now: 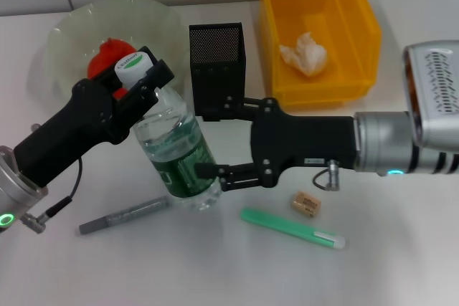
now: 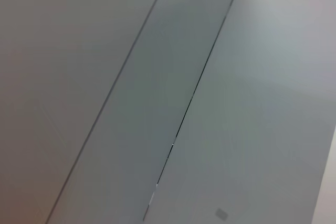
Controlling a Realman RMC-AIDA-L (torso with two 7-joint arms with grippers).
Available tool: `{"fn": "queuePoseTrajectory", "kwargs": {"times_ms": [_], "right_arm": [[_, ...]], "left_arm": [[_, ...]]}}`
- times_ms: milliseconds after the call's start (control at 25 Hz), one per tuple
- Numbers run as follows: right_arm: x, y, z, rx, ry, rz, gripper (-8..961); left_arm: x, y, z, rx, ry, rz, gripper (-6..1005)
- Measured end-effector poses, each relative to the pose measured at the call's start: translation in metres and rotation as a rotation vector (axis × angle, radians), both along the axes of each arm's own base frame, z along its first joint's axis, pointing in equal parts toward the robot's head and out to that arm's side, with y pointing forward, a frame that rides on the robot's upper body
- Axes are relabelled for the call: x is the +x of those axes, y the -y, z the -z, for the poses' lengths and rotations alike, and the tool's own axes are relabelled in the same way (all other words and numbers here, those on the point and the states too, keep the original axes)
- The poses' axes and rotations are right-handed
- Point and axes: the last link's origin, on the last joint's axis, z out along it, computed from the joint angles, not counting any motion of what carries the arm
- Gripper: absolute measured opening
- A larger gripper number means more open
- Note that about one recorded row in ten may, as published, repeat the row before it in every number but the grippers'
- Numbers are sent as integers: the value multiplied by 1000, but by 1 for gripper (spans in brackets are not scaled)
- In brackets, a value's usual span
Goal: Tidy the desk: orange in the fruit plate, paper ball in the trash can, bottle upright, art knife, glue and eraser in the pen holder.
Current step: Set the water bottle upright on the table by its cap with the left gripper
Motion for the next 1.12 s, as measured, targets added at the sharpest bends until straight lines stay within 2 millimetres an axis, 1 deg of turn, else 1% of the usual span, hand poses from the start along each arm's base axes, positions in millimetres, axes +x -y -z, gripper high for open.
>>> {"fn": "queuePoseTrajectory", "kwargs": {"times_ms": [40, 80, 120, 160, 240, 280, 360, 400, 480, 560, 600, 680, 760, 840, 960, 1120], "right_arm": [[3, 1, -2, 4, -7, 13, 826], [9, 5, -7, 17, -22, 45, 826], [9, 5, -7, 17, -22, 45, 826], [13, 6, -11, 29, -31, 62, 826], [24, 11, -18, 57, -46, 102, 826], [33, 17, -23, 76, -57, 131, 826], [37, 20, -26, 84, -63, 143, 825], [40, 23, -28, 89, -68, 154, 825], [48, 30, -29, 90, -72, 181, 825], [51, 33, -28, 86, -73, 189, 826], [53, 36, -28, 83, -72, 194, 826], [58, 43, -25, 67, -55, 194, 826], [60, 46, -24, 56, -44, 192, 826], [61, 47, -24, 54, -41, 192, 827], [62, 48, -23, 57, -30, 184, 827], [63, 48, -22, 63, -24, 184, 827]], "left_arm": [[-1, 0, -3, 22, -15, 16, 442], [-1, 0, -3, 22, -15, 16, 442], [-1, 0, -3, 22, -15, 16, 442], [-3, 0, -9, 60, -34, 39, 442], [-5, 1, -13, 92, -51, 54, 442], [-6, 2, -17, 120, -68, 65, 442], [-6, 2, -17, 120, -68, 65, 442], [-9, 3, -22, 168, -99, 88, 442], [-11, 4, -24, 216, -132, 107, 442], [-11, 4, -24, 216, -132, 107, 442], [-13, 6, -25, 275, -169, 124, 442], [-15, 6, -25, 333, -205, 135, 441], [-15, 6, -25, 333, -205, 135, 441], [-18, 4, -24, 392, -254, 136, 441], [-18, 3, -24, 402, -263, 136, 441], [-25, -8, -20, 437, -338, 85, 441]]}}
